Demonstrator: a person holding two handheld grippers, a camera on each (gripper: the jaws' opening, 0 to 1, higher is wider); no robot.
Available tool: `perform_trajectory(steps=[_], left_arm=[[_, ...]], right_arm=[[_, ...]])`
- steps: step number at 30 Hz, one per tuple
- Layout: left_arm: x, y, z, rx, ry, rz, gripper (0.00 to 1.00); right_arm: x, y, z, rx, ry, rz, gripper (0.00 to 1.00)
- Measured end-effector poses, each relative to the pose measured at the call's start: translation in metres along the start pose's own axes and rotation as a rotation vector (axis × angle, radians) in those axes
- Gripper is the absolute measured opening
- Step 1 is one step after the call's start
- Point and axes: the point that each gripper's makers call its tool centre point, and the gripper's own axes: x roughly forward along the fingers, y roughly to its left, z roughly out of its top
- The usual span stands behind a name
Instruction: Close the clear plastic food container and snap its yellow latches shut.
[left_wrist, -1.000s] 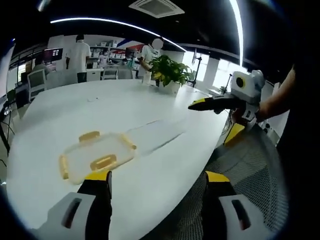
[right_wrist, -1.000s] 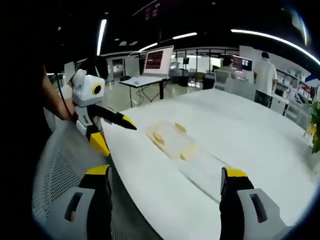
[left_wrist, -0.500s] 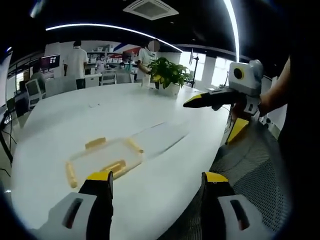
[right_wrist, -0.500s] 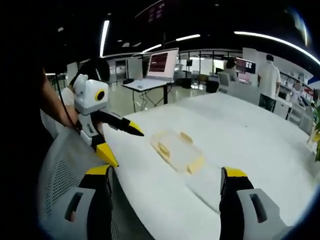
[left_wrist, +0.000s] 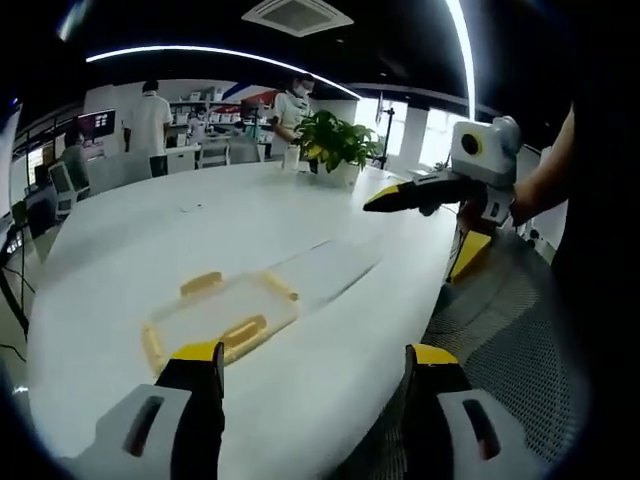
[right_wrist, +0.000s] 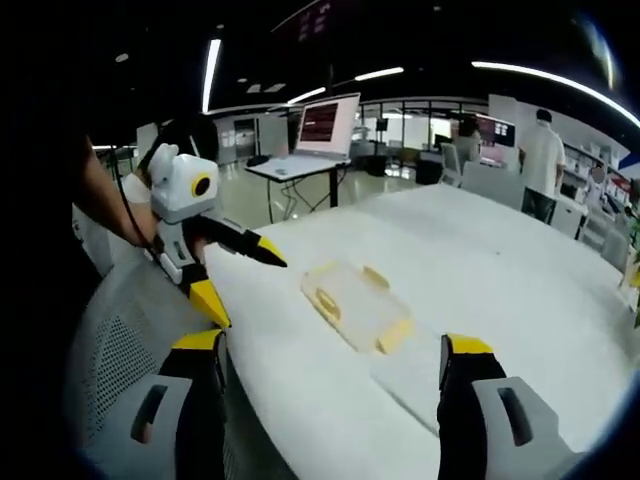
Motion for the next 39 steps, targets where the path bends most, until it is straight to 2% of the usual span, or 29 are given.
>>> perform_trajectory(steps=[4,20,26,29,39], left_arm=[[-0.001,0.002,-0.002,-0.006,0.009,-0.010,0.67],[0.007,0.021,-0.011,0.006,0.058,-0.020,0.66],[0.011,0.022,-0.011,0.010,0.069,-0.035,0.67],[0.012,0.024,-0.013,0.066,0.094,-0.035,0.66],[0.014,0.030,-0.018,0.042,0.110,-0.055,0.71]], right_arm=[[0.005,0.001,-0.001,-0.016,0.010,0.014,0.85],[0.024,-0.006,0.000,-0.018,0.017,0.029,0.84],[0.029,-0.012,-0.001,-0.024,0.026,0.029,0.84],[0.030,-0.015,-0.001,-0.029,0.023,0.026,0.82],[0.035,-0.026,0.006,0.014,0.017,0.030,0.81]])
